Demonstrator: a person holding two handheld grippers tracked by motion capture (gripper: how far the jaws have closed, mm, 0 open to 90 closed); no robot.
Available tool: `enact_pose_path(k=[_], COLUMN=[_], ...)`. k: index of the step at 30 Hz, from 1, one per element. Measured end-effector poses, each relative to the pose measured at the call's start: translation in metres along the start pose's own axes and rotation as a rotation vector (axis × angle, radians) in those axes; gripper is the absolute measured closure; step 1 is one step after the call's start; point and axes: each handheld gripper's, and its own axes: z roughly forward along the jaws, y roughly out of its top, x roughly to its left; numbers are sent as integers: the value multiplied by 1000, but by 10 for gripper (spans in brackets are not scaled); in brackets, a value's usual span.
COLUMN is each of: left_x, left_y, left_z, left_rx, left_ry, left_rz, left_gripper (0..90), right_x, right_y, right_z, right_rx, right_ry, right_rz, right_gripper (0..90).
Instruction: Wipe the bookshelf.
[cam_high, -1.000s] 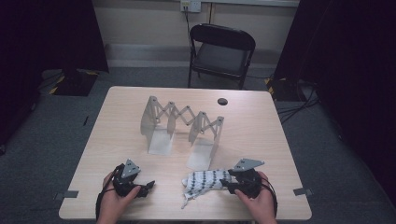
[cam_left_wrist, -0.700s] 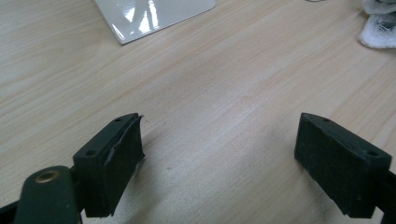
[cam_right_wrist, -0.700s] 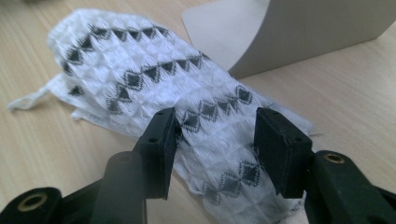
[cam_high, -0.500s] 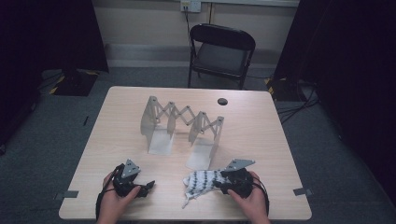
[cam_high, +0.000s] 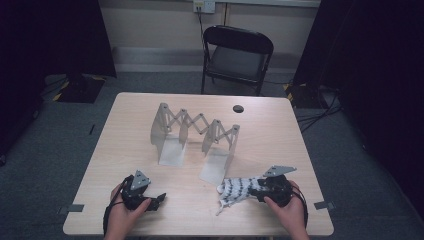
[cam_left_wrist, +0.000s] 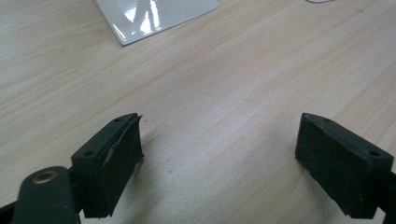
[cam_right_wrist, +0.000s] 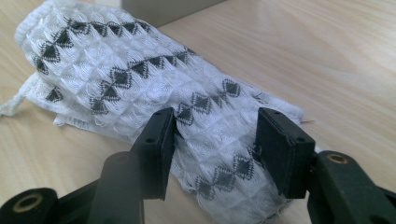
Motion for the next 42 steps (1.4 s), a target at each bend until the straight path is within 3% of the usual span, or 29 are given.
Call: enact_pose_path(k=[6, 8, 13, 19, 25, 29, 32, 35, 39, 42], left_x=[0, 0, 0, 0, 0, 0, 0, 0, 0, 0], left_y=[1, 1, 1, 1, 1, 1, 1, 1, 3, 4], left_z=[1, 2, 2, 2, 1, 1, 1, 2, 4, 4], left_rx=[0, 1, 1, -1, 1, 1, 1, 1, 2, 5], left_ry=[1, 1, 1, 1, 2, 1, 1, 2, 5, 4], left_rz=[-3, -2, -2, -2, -3, -3, -4, -3, -3, 0], left_gripper=[137, 137, 136, 137, 137, 137, 136, 134, 122, 117], right_x=[-24, -26, -17, 6, 12, 7, 2, -3, -17, -18], right_y=[1, 3, 11, 23, 8, -10, -13, -13, -12, -4], right_z=[-4, -5, -6, -7, -14, -9, -9, -10, -10, -13], right_rx=[13, 6, -2, -25, -34, -9, -25, -12, -8, -15], right_ry=[-37, -45, -56, -35, -7, 1, 10, -22, -61, -85], right_rz=[55, 63, 48, 21, 39, 60, 80, 61, 80, 81], right_gripper=[434, 409, 374, 372, 412, 446, 448, 447, 426, 403])
